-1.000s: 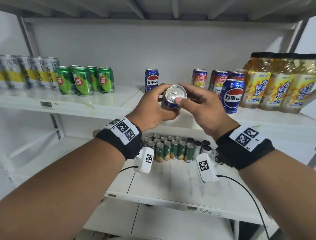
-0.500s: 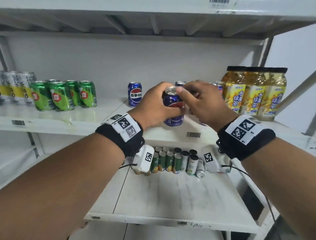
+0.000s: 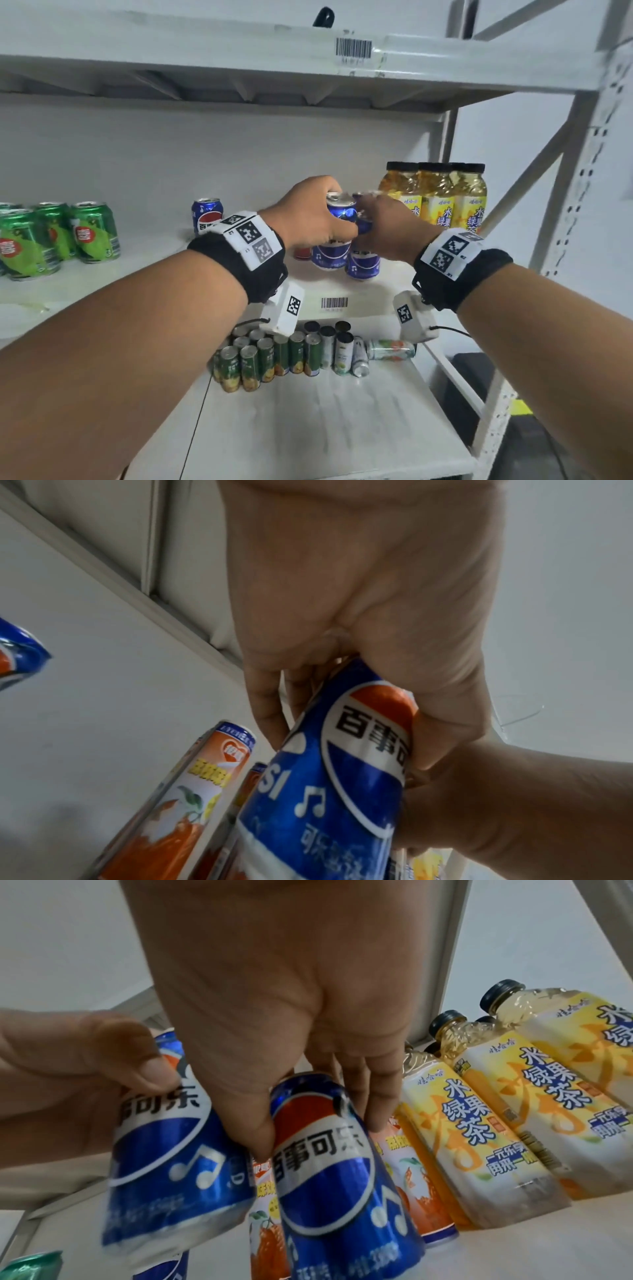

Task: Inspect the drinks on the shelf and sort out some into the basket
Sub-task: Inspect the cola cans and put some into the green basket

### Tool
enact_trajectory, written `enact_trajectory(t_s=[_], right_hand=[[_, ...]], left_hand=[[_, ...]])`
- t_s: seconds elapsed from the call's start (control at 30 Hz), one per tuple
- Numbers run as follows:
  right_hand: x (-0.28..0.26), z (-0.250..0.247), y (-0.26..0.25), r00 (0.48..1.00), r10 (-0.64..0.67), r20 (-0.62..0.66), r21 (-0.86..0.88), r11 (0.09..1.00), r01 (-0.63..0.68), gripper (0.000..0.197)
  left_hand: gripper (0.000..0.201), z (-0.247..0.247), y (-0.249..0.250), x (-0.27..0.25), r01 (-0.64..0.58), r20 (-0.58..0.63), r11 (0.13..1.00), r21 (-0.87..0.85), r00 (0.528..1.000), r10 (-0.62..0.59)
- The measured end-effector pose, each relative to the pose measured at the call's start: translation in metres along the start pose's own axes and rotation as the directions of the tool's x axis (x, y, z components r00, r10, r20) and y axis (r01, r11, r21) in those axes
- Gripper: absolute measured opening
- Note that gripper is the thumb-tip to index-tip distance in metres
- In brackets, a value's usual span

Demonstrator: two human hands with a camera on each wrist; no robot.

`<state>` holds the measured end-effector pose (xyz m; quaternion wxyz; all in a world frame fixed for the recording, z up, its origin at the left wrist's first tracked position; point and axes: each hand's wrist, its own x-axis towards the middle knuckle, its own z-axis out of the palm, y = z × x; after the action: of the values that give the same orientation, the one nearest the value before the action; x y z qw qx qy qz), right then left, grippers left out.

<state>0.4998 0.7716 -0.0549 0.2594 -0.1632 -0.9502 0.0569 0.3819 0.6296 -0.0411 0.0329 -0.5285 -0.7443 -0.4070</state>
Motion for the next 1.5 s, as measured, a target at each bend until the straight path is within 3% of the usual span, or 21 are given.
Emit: enact_trajectory(t_s=[0.07, 0.17, 0.23, 0.33, 0.5, 0.73, 1.0, 1.17, 1.3, 1.5], right_hand=[[-0.005, -0.002, 0.005, 1.0, -0.004, -0.026, -0.022, 1.0, 0.003, 0.058], [-0.021, -0.011, 0.016, 0.997, 0.0, -0.079, -0.07, 0.998, -0.006, 0.044], [-0.037, -0.022, 0.023, 0.994, 0.037, -0.098, -0.1, 0.994, -0.047, 0.035], [-0.063, -0.04, 0.033, 0.981, 0.15, -0.124, -0.163, 0.972, -0.169, 0.039], [-0.12, -0.063, 0.052, 0.912, 0.392, -0.119, -0.206, 0.889, -0.409, 0.047], [-0.215, -0.044, 0.099, 0.792, 0.605, -0.085, -0.28, 0.748, -0.602, 0.043], [-0.33, 0.042, 0.22, 0.661, 0.742, 0.115, -0.242, 0.666, -0.706, 0.028], [-0.401, 0.122, 0.317, 0.544, 0.781, 0.307, -0.24, 0.616, -0.75, 0.046], [-0.464, 0.194, 0.375, 0.447, 0.803, 0.395, -0.218, 0.554, -0.804, 0.051], [-0.549, 0.3, 0.417, 0.303, 0.797, 0.522, -0.153, 0.437, -0.886, 0.055]], left_hand=[[0.049, 0.002, 0.005, 0.002, -0.035, 0.036, 0.999, -0.006, 0.999, 0.035], [0.053, 0.007, 0.017, 0.007, -0.102, 0.07, 0.995, -0.02, 0.992, 0.103], [0.055, 0.012, 0.027, 0.009, -0.15, 0.09, 0.988, -0.045, 0.984, 0.153], [0.057, 0.027, 0.045, 0.011, -0.211, 0.146, 0.973, -0.092, 0.964, 0.223], [0.069, 0.075, 0.072, 0.009, -0.293, 0.265, 0.925, -0.24, 0.897, 0.353], [0.062, 0.19, 0.092, -0.01, -0.335, 0.441, 0.891, -0.306, 0.78, 0.444], [0.058, 0.398, 0.078, -0.043, -0.325, 0.703, 0.932, -0.16, 0.626, 0.339], [0.056, 0.536, 0.052, -0.079, -0.266, 0.827, 0.963, -0.052, 0.528, 0.191], [0.055, 0.636, 0.023, -0.115, -0.247, 0.905, 0.969, 0.017, 0.417, 0.091], [0.058, 0.746, -0.027, -0.176, -0.213, 0.953, 0.973, 0.093, 0.303, -0.025]])
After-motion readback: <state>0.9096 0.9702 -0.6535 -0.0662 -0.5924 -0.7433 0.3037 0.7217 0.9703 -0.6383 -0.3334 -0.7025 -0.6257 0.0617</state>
